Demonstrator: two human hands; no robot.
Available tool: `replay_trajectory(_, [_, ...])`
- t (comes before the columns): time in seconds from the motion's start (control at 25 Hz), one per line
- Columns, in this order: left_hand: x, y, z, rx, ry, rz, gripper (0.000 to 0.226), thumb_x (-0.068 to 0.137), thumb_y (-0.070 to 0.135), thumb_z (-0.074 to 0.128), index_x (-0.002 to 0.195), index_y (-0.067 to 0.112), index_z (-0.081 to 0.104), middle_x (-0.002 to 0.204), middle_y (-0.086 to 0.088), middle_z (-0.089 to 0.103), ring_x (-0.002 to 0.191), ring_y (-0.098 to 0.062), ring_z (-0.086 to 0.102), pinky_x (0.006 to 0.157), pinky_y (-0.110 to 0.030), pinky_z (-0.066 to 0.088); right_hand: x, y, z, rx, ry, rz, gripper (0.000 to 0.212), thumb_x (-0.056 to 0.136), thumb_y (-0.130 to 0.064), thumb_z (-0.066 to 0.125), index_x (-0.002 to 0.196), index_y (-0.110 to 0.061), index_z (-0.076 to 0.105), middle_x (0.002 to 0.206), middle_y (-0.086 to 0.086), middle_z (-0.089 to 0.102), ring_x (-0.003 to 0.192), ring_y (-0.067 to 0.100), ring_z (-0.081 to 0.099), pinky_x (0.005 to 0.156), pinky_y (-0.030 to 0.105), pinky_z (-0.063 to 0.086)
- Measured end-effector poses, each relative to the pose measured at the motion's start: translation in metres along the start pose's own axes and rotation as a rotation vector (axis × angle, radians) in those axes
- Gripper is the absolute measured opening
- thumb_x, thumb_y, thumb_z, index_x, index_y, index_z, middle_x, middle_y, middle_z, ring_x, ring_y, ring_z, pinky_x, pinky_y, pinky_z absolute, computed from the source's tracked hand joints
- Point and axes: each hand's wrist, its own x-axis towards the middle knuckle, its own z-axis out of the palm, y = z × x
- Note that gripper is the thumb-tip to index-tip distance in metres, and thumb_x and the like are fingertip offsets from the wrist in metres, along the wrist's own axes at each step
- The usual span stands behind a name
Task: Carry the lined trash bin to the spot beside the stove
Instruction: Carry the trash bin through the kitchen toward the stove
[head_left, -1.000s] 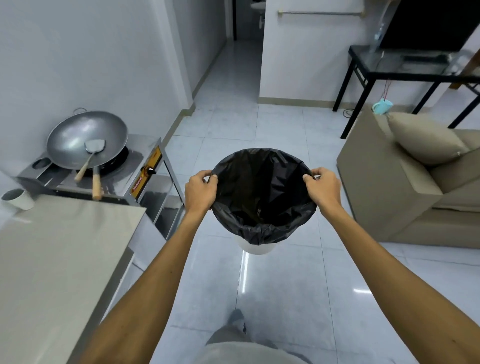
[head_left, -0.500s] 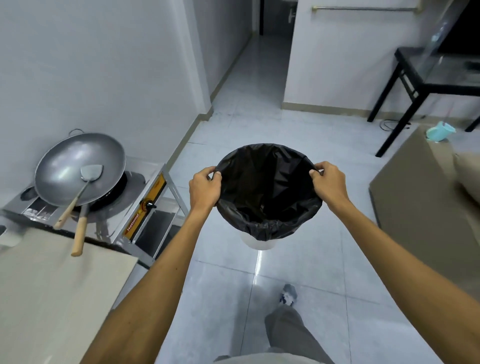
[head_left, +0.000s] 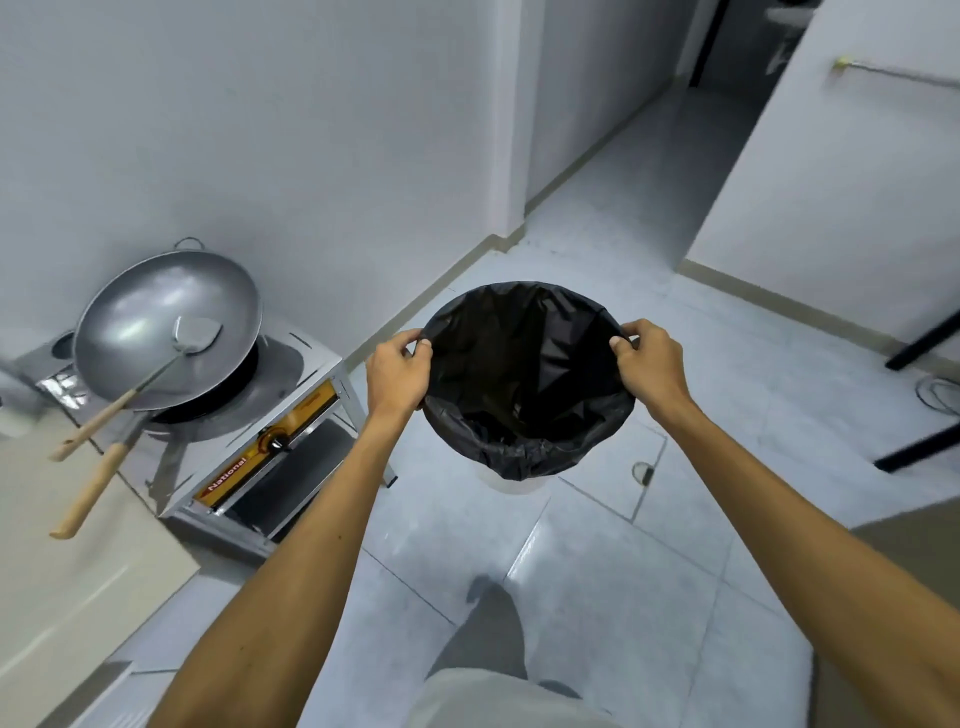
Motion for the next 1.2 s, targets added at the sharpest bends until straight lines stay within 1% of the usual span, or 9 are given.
replay_trajectory(0.28, [0.112, -0.002, 0.03, -0.01, 0.146, -0.074, 0.033, 0.101, 0.024, 0.053, 0.129, 0.011, 0.067, 0.102, -0.012, 0.073, 0.069, -0.017, 0.064, 0.072, -0.038, 0.062, 0.154, -0.039, 0.062, -0.017, -0.159, -0.112, 0.027, 0.102, -0.02, 0.056, 0.124, -0.007, 0.066, 0.106, 0.011, 0.07, 0.09, 0.024, 0.064, 0.078, 0.03, 0.047])
replay_trajectory(0.4, [0.152, 0.0, 0.029, -0.005, 0.241, -0.113, 0.032, 0.102, 0.022, 0.053, 0.128, 0.011, 0.067, 0.087, -0.006, 0.07, 0.063, -0.013, 0.06, 0.07, -0.033, 0.061, 0.212, -0.069, 0.092, -0.017, -0.234, -0.17, 0.027, 0.101, -0.02, 0.056, 0.122, -0.007, 0.066, 0.108, 0.011, 0.071, 0.095, 0.026, 0.067, 0.082, 0.035, 0.054])
replay_trajectory(0.52, [0.174, -0.001, 0.028, -0.01, 0.319, -0.159, 0.031, 0.101, 0.019, 0.053, 0.128, 0.011, 0.067, 0.067, 0.003, 0.061, 0.051, -0.006, 0.055, 0.055, -0.012, 0.049, 0.253, -0.091, 0.12, -0.015, -0.283, -0.229, 0.027, 0.101, -0.022, 0.056, 0.121, -0.009, 0.067, 0.108, 0.011, 0.072, 0.098, 0.028, 0.069, 0.09, 0.044, 0.058])
replay_trajectory(0.72, [0.202, -0.016, 0.026, 0.009, 0.42, -0.284, 0.035, 0.101, 0.018, 0.052, 0.134, 0.01, 0.063, 0.057, -0.005, 0.06, 0.038, -0.004, 0.052, 0.041, -0.013, 0.045, 0.312, -0.123, 0.181, -0.056, -0.443, -0.32, 0.027, 0.101, -0.021, 0.056, 0.123, -0.008, 0.067, 0.111, 0.012, 0.072, 0.101, 0.03, 0.069, 0.091, 0.043, 0.057])
replay_trajectory(0.8, [0.21, -0.021, 0.029, 0.013, 0.441, -0.324, 0.036, 0.101, 0.019, 0.052, 0.134, 0.011, 0.064, 0.06, -0.008, 0.063, 0.042, -0.007, 0.053, 0.042, -0.017, 0.048, 0.332, -0.13, 0.202, -0.061, -0.489, -0.35, 0.026, 0.101, -0.021, 0.056, 0.121, -0.009, 0.068, 0.11, 0.012, 0.072, 0.102, 0.031, 0.069, 0.092, 0.044, 0.057])
replay_trajectory(0.96, [0.235, -0.028, 0.043, 0.035, 0.537, -0.41, 0.033, 0.1, 0.019, 0.053, 0.129, 0.016, 0.068, 0.06, 0.009, 0.059, 0.054, -0.004, 0.055, 0.062, -0.022, 0.055, 0.377, -0.145, 0.246, -0.099, -0.618, -0.406, 0.024, 0.101, -0.02, 0.056, 0.119, -0.008, 0.066, 0.111, 0.013, 0.072, 0.102, 0.032, 0.068, 0.091, 0.044, 0.057])
replay_trajectory(1.08, [0.255, -0.036, 0.06, 0.026, 0.587, -0.477, 0.032, 0.1, 0.02, 0.053, 0.128, 0.016, 0.069, 0.067, 0.001, 0.064, 0.062, -0.011, 0.057, 0.067, -0.033, 0.058, 0.403, -0.152, 0.269, -0.131, -0.658, -0.458, 0.023, 0.102, -0.02, 0.055, 0.118, -0.006, 0.065, 0.113, 0.014, 0.07, 0.103, 0.033, 0.067, 0.09, 0.045, 0.056])
replay_trajectory(1.12, [0.261, -0.04, 0.067, 0.019, 0.607, -0.504, 0.033, 0.1, 0.02, 0.053, 0.128, 0.015, 0.069, 0.068, 0.0, 0.065, 0.063, -0.011, 0.057, 0.069, -0.032, 0.059, 0.411, -0.152, 0.277, -0.139, -0.664, -0.465, 0.024, 0.102, -0.02, 0.054, 0.118, -0.006, 0.065, 0.115, 0.014, 0.069, 0.104, 0.033, 0.066, 0.091, 0.045, 0.055])
replay_trajectory(1.2, [0.274, -0.045, 0.081, 0.027, 0.653, -0.551, 0.032, 0.101, 0.018, 0.052, 0.127, 0.012, 0.069, 0.063, 0.006, 0.06, 0.056, -0.006, 0.051, 0.058, -0.014, 0.051, 0.428, -0.153, 0.291, -0.163, -0.704, -0.481, 0.024, 0.101, -0.02, 0.054, 0.118, -0.006, 0.065, 0.117, 0.013, 0.068, 0.105, 0.033, 0.066, 0.092, 0.046, 0.055])
